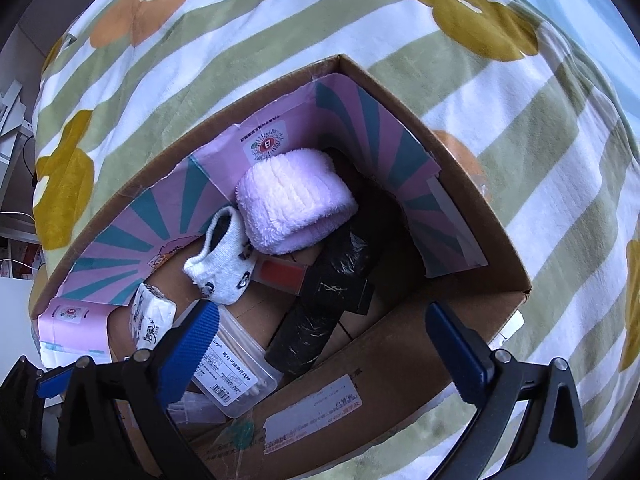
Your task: Organize objects
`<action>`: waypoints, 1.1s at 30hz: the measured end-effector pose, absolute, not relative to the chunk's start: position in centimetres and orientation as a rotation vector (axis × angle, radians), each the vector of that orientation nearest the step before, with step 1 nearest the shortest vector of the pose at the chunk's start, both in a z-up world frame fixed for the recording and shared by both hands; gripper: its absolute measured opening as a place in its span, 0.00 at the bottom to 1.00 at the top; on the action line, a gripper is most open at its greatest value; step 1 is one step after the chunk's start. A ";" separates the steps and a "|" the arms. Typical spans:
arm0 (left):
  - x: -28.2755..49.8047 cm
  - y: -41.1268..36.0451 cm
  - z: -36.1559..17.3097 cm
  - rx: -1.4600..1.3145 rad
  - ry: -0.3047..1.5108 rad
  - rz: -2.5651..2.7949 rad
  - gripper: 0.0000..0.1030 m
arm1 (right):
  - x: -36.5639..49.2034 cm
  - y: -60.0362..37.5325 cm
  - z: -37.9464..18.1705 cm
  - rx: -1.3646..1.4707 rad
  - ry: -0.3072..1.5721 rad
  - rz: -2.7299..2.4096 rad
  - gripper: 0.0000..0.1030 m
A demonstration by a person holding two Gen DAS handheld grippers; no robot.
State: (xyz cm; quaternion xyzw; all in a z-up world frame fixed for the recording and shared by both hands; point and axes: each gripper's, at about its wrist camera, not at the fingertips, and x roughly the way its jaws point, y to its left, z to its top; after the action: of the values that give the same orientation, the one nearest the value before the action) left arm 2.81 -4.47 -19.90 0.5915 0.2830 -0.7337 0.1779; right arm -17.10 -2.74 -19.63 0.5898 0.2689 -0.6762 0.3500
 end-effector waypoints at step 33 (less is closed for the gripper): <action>0.4 -2.6 -5.2 1.639 0.347 -2.586 1.00 | -8.7 17.4 -3.4 1.637 0.130 -2.378 1.00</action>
State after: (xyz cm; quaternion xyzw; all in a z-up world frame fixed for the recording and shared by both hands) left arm 0.41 -2.57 -5.20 0.5317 0.1125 -0.8389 0.0303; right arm -8.74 17.37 -3.41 0.5618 0.0445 -0.8165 0.1254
